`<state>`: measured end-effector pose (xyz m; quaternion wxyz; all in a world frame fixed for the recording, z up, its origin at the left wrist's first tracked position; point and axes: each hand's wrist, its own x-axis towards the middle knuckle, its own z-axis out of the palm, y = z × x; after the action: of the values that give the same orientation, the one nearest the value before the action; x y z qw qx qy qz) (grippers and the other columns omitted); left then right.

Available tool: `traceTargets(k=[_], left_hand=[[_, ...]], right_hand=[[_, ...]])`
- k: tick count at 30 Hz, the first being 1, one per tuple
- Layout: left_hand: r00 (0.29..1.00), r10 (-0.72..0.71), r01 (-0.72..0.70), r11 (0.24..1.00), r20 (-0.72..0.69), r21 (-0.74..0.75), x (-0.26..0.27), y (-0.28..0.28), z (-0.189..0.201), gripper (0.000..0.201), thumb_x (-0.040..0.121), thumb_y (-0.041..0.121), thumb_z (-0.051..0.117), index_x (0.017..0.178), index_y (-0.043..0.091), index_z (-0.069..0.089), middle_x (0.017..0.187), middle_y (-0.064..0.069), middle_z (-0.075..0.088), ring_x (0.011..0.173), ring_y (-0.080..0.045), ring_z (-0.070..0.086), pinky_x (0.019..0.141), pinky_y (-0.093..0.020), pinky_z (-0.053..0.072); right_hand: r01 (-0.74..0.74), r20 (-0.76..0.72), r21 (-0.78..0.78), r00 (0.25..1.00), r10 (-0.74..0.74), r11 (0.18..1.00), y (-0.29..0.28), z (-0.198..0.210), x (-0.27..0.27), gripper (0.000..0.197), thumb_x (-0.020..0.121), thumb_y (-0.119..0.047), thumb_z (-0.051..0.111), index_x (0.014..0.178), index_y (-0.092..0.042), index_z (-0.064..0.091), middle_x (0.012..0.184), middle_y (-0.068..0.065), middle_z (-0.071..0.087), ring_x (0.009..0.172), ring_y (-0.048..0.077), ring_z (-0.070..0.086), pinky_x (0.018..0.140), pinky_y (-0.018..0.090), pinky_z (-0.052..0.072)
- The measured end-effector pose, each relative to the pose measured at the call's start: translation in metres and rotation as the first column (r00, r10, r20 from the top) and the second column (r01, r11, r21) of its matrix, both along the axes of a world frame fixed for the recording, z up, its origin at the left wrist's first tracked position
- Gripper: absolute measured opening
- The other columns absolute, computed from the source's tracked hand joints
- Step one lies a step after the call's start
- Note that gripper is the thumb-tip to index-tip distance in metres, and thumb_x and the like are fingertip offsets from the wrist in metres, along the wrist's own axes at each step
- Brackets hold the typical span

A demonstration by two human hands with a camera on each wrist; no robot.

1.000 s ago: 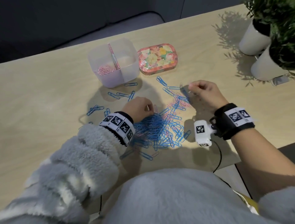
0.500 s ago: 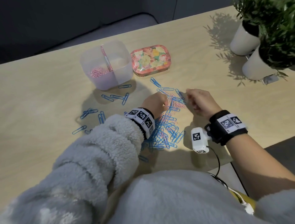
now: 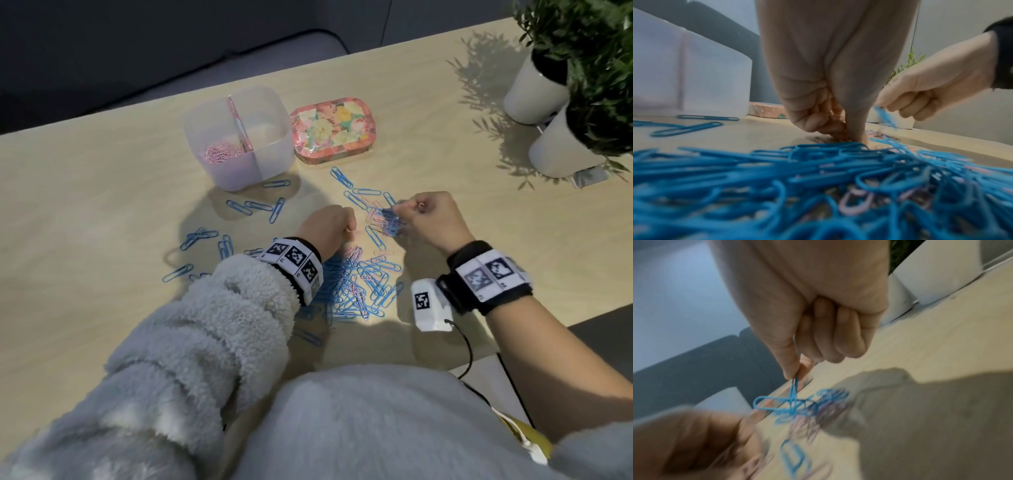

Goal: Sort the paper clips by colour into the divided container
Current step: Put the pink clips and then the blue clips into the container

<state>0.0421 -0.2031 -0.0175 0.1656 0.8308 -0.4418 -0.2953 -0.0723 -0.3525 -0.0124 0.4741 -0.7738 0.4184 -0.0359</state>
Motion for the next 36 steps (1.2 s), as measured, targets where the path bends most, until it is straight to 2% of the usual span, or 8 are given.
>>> traceTargets(k=[2,3,7,14,22,26,30,36], left_hand=[[0.999,-0.02,0.02,1.0,0.048,-0.006,0.003,0.002,-0.001,0.015,0.09,0.012,0.052,0.1,0.004,0.06,0.109,-0.015,0.058,0.101,-0.028,0.055,0.082,-0.028,0.038],[0.998,-0.028,0.029,0.999,0.065,-0.014,0.004,0.002,-0.001,0.015,0.09,0.011,0.051,0.099,0.003,0.06,0.11,-0.015,0.056,0.1,-0.028,0.054,0.084,-0.03,0.039],[0.997,-0.003,0.006,0.999,0.072,-0.051,0.008,0.001,-0.002,0.013,0.088,0.009,0.049,0.097,0.003,0.058,0.106,-0.015,0.056,0.096,-0.029,0.054,0.078,-0.028,0.037],[0.998,0.061,-0.062,0.996,-0.023,-0.059,0.015,-0.003,-0.004,0.019,0.091,0.009,0.044,0.102,0.005,0.058,0.107,-0.015,0.062,0.1,-0.028,0.055,0.087,-0.034,0.041],[0.886,0.259,-0.302,0.952,-0.384,-0.056,0.016,-0.017,0.009,0.02,0.083,0.028,0.036,0.079,0.011,0.046,0.07,-0.008,0.047,0.065,-0.021,0.041,0.07,-0.03,0.034],[0.951,0.207,-0.229,0.971,-0.23,-0.069,0.012,-0.026,0.002,0.016,0.089,0.026,0.053,0.084,0.011,0.052,0.089,-0.01,0.058,0.083,-0.022,0.051,0.079,-0.031,0.041],[0.979,0.17,-0.181,0.978,-0.109,-0.1,0.001,-0.033,-0.003,0.027,0.087,0.03,0.057,0.102,0.007,0.056,0.085,-0.007,0.052,0.079,-0.02,0.047,0.071,-0.03,0.036],[0.986,0.155,-0.16,0.984,-0.052,-0.085,-0.002,-0.037,-0.007,0.018,0.088,0.023,0.055,0.1,0.009,0.057,0.104,-0.011,0.06,0.094,-0.028,0.056,0.072,-0.028,0.034]], right_hand=[[-0.055,-0.11,-0.003,0.992,0.054,0.998,-0.015,0.007,-0.016,0.036,0.082,-0.01,0.063,0.048,-0.018,0.053,0.048,-0.006,0.064,0.05,0.001,0.055,0.056,0.013,0.045],[-0.088,-0.21,-0.039,0.975,0.078,0.995,-0.022,0.009,-0.024,0.037,0.081,-0.01,0.062,0.047,-0.017,0.051,0.041,-0.006,0.056,0.048,0.004,0.052,0.05,0.015,0.04],[-0.183,-0.484,-0.274,0.874,0.028,0.944,-0.031,0.014,-0.039,0.017,0.075,-0.028,0.065,0.072,-0.011,0.065,0.077,0.014,0.064,0.083,0.034,0.061,0.067,0.03,0.042],[-0.239,-0.279,-0.338,0.949,0.145,0.911,0.001,0.015,-0.002,0.005,0.078,-0.026,0.061,0.079,-0.023,0.065,0.091,0.01,0.07,0.092,0.032,0.061,0.076,0.033,0.045],[-0.12,-0.215,-0.259,0.975,0.064,0.958,-0.015,-0.002,0.016,0.008,0.081,-0.02,0.058,0.074,-0.018,0.062,0.091,0.012,0.07,0.091,0.033,0.062,0.076,0.035,0.048],[0.003,-0.126,-0.255,0.991,-0.037,0.967,-0.018,-0.004,0.008,0.009,0.082,-0.019,0.056,0.073,-0.019,0.058,0.08,0.011,0.066,0.085,0.033,0.062,0.075,0.036,0.048],[0.181,-0.048,-0.285,0.978,-0.203,0.941,-0.024,-0.002,0.003,0.016,0.083,-0.023,0.053,0.08,-0.012,0.064,0.078,0.01,0.065,0.085,0.035,0.062,0.072,0.035,0.047],[0.03,-0.174,-0.373,0.979,-0.102,0.927,-0.019,0.0,0.0,0.014,0.082,-0.024,0.054,0.085,-0.017,0.066,0.088,0.01,0.071,0.09,0.033,0.061,0.07,0.032,0.044]])
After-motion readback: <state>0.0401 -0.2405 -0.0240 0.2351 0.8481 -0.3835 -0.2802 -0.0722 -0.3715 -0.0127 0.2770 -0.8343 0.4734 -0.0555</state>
